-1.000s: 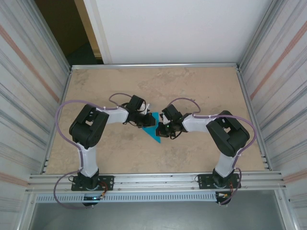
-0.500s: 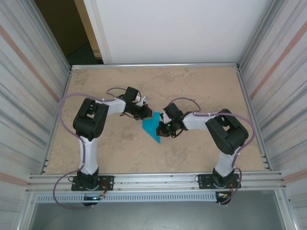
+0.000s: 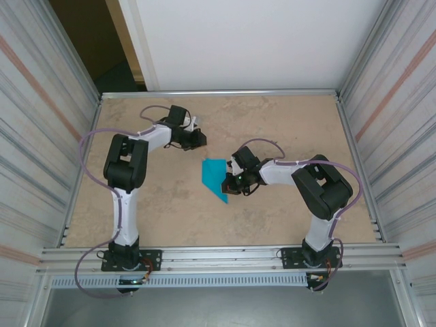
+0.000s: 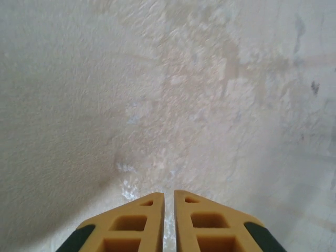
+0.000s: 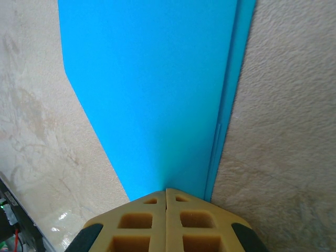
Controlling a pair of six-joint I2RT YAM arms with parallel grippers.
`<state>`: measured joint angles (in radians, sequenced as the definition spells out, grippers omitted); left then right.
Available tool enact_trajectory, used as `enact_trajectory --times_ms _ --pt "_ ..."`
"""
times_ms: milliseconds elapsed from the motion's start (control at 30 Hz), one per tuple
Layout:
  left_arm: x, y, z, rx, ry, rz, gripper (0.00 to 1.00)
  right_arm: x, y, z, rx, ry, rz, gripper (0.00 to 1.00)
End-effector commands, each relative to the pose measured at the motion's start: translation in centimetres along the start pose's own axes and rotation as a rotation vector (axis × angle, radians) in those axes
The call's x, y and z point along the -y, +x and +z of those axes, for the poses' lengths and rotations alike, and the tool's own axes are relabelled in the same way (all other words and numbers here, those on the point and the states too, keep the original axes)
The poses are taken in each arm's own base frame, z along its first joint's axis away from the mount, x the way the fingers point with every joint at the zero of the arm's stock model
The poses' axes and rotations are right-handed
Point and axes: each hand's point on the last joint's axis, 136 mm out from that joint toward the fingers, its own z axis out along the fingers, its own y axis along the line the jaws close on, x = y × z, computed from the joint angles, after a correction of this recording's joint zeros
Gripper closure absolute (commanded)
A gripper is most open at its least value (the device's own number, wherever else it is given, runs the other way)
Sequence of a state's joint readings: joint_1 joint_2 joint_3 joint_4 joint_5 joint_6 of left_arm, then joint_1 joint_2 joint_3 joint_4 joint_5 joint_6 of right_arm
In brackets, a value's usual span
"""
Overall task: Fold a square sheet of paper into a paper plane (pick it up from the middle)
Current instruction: Fourth fold the wing at the center of the table.
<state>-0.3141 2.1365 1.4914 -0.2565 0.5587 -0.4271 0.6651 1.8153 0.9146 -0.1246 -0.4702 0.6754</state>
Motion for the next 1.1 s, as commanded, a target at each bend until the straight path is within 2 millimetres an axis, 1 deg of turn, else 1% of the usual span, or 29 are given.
enact_trajectory --times_ms 0,33,100,167,200,233,300,333,433,500,667,733,833,900,967,1067 --pt "4.3 0.3 -3.3 0.069 0.066 0.048 0.86 6.9 4.6 0.7 -0.133 0.249 0.112 0.96" --pt "5.1 1.3 -3.7 0.070 0.092 0.048 0.86 6.5 4.4 0.6 -0.127 0.239 0.111 0.96" --pt "6.0 3.7 -3.8 0.051 0.123 0.040 0.86 5.8 3.9 0.5 -0.114 0.213 0.105 0.96" --pt "6.6 6.3 -3.4 0.017 0.145 0.029 0.86 5.2 3.5 0.4 -0.107 0.191 0.103 0.96" --pt "6.8 7.3 -3.2 0.004 0.148 0.029 0.86 5.0 3.3 0.4 -0.103 0.182 0.099 0.96" --pt "6.6 8.5 -2.7 -0.017 0.143 0.022 0.87 4.7 3.1 0.4 -0.099 0.173 0.094 0.96" --pt "6.4 10.1 -1.6 -0.057 0.132 0.017 0.87 4.3 2.9 0.4 -0.094 0.159 0.087 0.96" --pt "5.9 10.8 -1.0 -0.077 0.115 0.011 0.88 4.0 2.7 0.3 -0.088 0.149 0.080 0.96" --pt "4.9 11.8 0.3 -0.117 0.083 -0.005 0.89 3.3 2.0 -0.1 -0.066 0.126 0.059 0.96" --pt "4.3 12.1 0.7 -0.123 0.062 -0.010 0.90 2.4 1.4 -0.5 -0.046 0.103 0.039 0.96" --pt "2.5 12.8 1.4 -0.148 -0.019 -0.032 0.91 -1.1 -0.7 -1.9 0.033 -0.010 -0.014 0.95" --pt "1.6 13.1 1.6 -0.161 -0.062 -0.051 0.91 -2.1 -1.7 -2.4 0.070 -0.041 -0.012 0.94" --pt "0.5 13.8 1.8 -0.183 -0.108 -0.075 0.91 -2.5 -2.8 -2.1 0.113 -0.050 0.015 0.92" --pt "-0.1 14.2 1.9 -0.195 -0.139 -0.091 0.91 -2.4 -3.3 -1.4 0.114 -0.050 0.031 0.93" --pt "-0.5 14.4 1.9 -0.206 -0.161 -0.101 0.92 -2.1 -3.5 -0.6 0.098 -0.038 0.045 0.93" --pt "-1.0 14.8 2.0 -0.221 -0.190 -0.108 0.92 -1.7 -3.4 0.0 0.084 -0.028 0.060 0.94"
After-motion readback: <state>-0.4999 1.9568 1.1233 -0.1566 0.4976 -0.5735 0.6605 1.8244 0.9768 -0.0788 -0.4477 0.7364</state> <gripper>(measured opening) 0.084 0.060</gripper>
